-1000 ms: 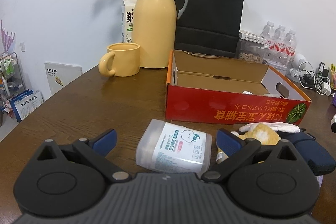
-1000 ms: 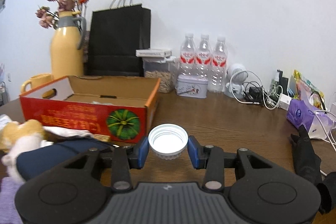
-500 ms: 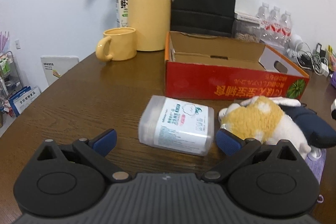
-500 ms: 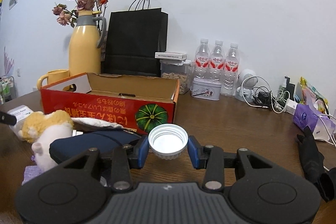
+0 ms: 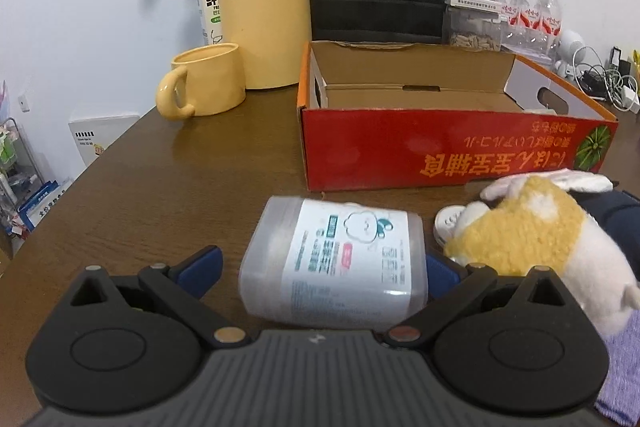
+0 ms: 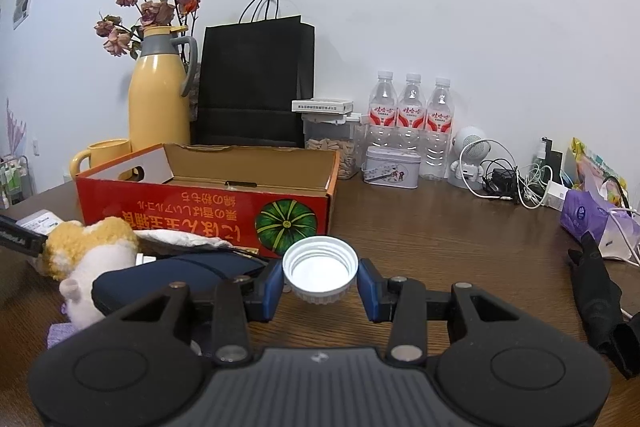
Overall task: Organize objects
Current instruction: 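Grasp the white wet-wipes pack with the left tool while the right tool holds the cap, then carry the wipes pack and cap into the box and open both tools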
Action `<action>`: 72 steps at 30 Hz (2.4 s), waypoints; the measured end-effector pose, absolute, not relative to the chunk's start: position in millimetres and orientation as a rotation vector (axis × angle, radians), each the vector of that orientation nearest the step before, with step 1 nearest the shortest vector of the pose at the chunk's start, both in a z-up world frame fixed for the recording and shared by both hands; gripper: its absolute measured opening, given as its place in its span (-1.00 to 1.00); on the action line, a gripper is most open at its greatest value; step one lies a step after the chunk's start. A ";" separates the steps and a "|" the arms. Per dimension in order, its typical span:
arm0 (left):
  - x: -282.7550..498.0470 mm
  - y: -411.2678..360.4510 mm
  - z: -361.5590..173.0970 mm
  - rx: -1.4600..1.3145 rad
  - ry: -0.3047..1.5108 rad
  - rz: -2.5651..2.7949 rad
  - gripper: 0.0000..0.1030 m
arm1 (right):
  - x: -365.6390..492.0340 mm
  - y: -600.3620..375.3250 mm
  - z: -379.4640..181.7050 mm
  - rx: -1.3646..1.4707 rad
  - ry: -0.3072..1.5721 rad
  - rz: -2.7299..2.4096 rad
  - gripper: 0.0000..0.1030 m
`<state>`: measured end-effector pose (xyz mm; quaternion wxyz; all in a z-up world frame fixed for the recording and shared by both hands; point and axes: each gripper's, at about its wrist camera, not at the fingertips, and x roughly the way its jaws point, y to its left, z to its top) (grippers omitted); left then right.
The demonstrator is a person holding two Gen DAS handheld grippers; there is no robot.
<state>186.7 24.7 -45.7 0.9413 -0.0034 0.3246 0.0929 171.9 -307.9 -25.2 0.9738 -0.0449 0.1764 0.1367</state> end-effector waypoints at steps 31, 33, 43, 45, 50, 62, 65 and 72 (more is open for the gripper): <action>172.8 -1.4 21.9 0.007 0.379 0.117 0.62 | 185.4 -281.8 5.6 -0.093 0.285 0.366 -0.24; 182.1 -5.7 31.1 0.004 0.358 0.106 0.62 | 194.4 -270.5 14.4 -0.099 0.272 0.389 -0.24; 248.5 -11.9 49.7 -0.042 0.334 0.073 0.62 | 267.1 -214.7 34.4 -0.094 0.282 0.436 -0.24; 264.2 -12.3 49.0 -0.060 0.339 0.075 0.63 | 283.9 -206.1 32.8 -0.101 0.298 0.423 -0.24; 300.7 -14.4 42.2 -0.110 0.382 0.097 0.62 | 317.9 -198.8 28.1 -0.101 0.348 0.409 -0.24; 331.3 -18.4 11.0 -0.090 0.493 0.111 0.65 | 344.1 -202.1 6.3 -0.108 0.467 0.358 -0.24; 331.0 -16.5 10.9 -0.105 0.484 0.103 1.00 | 345.0 -202.7 4.7 -0.112 0.487 0.352 -0.06; 331.0 -14.8 11.5 -0.117 0.473 0.123 1.00 | 344.3 -204.3 6.6 -0.101 0.482 0.336 1.00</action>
